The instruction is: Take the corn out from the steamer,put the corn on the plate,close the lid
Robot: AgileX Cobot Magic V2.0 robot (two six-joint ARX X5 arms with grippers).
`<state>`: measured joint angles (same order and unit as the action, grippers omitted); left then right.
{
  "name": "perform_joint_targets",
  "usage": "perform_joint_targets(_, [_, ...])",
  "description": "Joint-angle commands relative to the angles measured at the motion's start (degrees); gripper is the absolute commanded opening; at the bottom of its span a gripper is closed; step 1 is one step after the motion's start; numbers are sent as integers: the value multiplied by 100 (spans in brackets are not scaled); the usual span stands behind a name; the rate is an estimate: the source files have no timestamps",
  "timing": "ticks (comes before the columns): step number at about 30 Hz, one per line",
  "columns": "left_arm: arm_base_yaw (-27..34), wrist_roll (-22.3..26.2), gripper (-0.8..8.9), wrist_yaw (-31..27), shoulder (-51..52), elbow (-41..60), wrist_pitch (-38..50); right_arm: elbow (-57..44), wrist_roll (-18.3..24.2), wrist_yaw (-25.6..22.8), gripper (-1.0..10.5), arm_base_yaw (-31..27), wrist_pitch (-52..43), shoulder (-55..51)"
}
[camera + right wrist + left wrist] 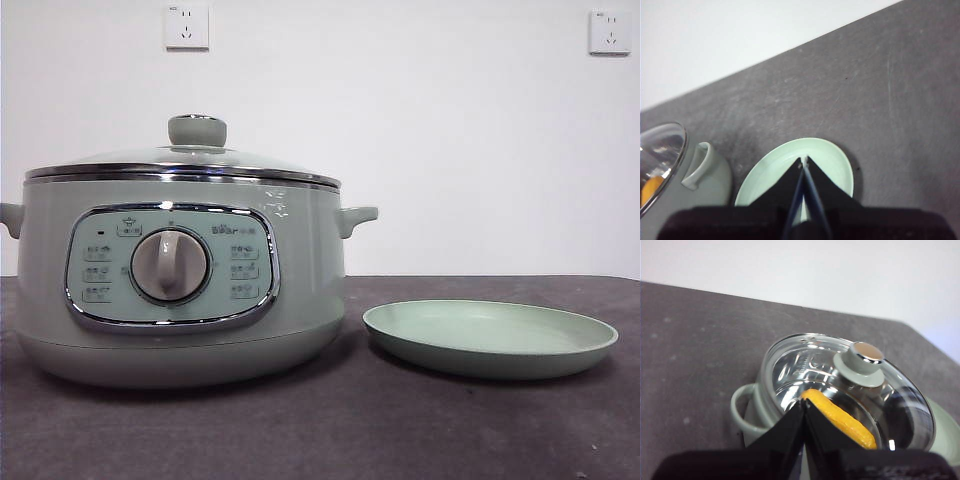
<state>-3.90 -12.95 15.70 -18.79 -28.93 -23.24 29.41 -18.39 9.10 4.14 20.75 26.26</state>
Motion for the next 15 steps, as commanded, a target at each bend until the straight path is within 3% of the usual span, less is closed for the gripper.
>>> perform_joint_targets(1, [11, 717, -7, 177, -542, -496, -234, 538, 688, 179, -6, 4, 234, 525])
perform_joint_targets(6, [7, 1158, -4, 605, -1480, -1290, -660, 1497, 1287, 1115, -2, 4, 903, 1486])
perform_joint_targets(13, [0, 1213, 6, 1314, -2365, -1880, -949, 2203, 1735, 2590, 6, 4, 1576, 2365])
perform_joint_targets(15, [-7, 1176, 106, 1338, -2507, -1941, -931, 2232, 1744, 2693, 93, 4, 1569, 2474])
